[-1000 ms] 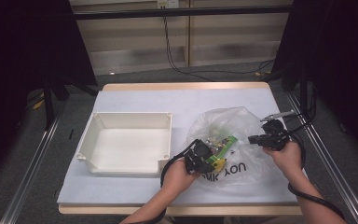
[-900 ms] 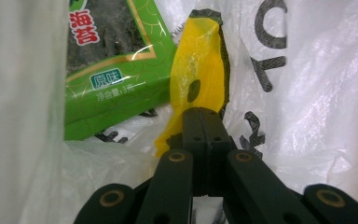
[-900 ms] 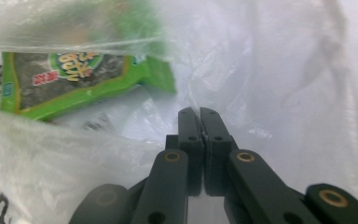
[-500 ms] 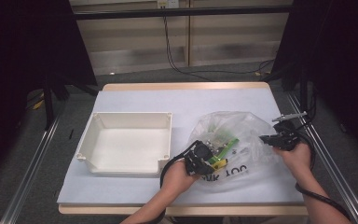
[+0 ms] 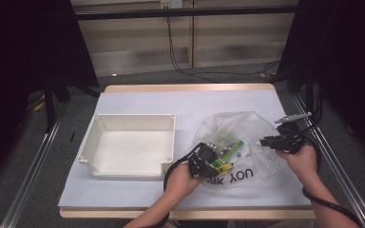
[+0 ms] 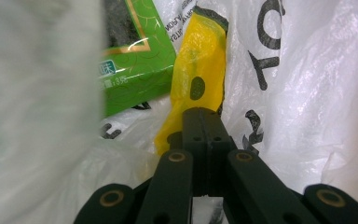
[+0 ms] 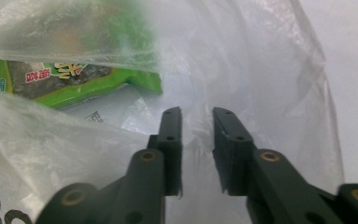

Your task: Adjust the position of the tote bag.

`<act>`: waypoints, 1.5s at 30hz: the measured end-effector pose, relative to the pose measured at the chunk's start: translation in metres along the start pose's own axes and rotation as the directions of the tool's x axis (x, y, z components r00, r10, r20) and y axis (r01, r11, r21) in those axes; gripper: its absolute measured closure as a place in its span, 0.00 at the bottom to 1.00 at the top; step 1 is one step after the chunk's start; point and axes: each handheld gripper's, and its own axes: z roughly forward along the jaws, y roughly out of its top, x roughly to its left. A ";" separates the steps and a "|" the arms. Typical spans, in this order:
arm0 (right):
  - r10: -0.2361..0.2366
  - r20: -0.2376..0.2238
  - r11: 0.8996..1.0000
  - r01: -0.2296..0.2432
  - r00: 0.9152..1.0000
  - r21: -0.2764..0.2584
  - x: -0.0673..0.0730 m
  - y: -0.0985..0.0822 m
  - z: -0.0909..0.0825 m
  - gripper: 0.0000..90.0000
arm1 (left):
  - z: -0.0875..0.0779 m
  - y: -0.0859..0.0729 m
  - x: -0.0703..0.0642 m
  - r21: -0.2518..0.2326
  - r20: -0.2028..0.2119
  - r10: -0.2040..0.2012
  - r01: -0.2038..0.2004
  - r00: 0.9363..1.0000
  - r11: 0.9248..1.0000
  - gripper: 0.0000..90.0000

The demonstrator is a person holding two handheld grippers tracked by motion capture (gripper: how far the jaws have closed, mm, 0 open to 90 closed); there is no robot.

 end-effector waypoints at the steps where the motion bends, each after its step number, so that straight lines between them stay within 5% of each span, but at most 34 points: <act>1: -0.020 0.004 1.000 0.020 1.000 -0.002 0.004 0.003 -0.003 0.77 | -0.001 0.000 0.001 0.012 -0.003 0.019 -0.019 1.000 1.000 1.00; 2: -0.032 0.004 0.999 0.032 0.999 -0.009 0.006 0.005 -0.004 0.76 | 0.001 0.000 -0.001 -0.009 0.003 -0.010 0.010 1.000 1.000 1.00; 4: -0.040 0.010 0.999 0.040 0.999 -0.029 0.011 0.010 -0.009 0.72 | -0.001 0.000 0.001 0.008 -0.001 0.019 -0.019 1.000 1.000 1.00; 10: -0.079 -0.026 0.996 0.077 0.997 -0.055 0.033 0.023 -0.013 0.71 | -0.001 0.001 -0.001 0.005 0.000 0.018 -0.018 1.000 1.000 1.00; 18: -0.150 -0.094 0.989 0.150 0.984 -0.002 0.068 0.018 0.006 0.68 | -0.005 0.003 0.000 -0.010 -0.003 0.028 -0.028 1.000 1.000 1.00; 22: -0.173 -0.117 0.984 0.178 0.978 0.032 0.082 0.008 0.014 0.68 | -0.009 0.004 0.000 -0.045 -0.011 -0.006 0.005 1.000 0.999 1.00; 27: -0.198 -0.131 0.978 0.205 0.971 0.042 0.087 -0.002 0.018 0.67 | -0.023 0.009 0.002 -0.061 -0.060 0.003 -0.007 0.998 0.998 0.80; 36: -0.208 -0.146 0.976 0.216 0.967 0.038 0.089 -0.011 0.018 0.64 | -0.053 0.017 0.010 -0.123 -0.116 -0.008 -0.007 0.993 0.992 0.73; 40: -0.212 -0.146 0.974 0.221 0.966 0.050 0.091 -0.013 0.020 0.61 | -0.059 0.023 0.014 -0.167 -0.149 -0.044 0.018 0.988 0.986 0.72; 45: -0.225 -0.160 0.970 0.236 0.961 0.052 0.098 -0.016 0.025 0.60 | -0.064 0.035 0.018 -0.143 -0.194 -0.017 -0.011 0.981 0.990 0.73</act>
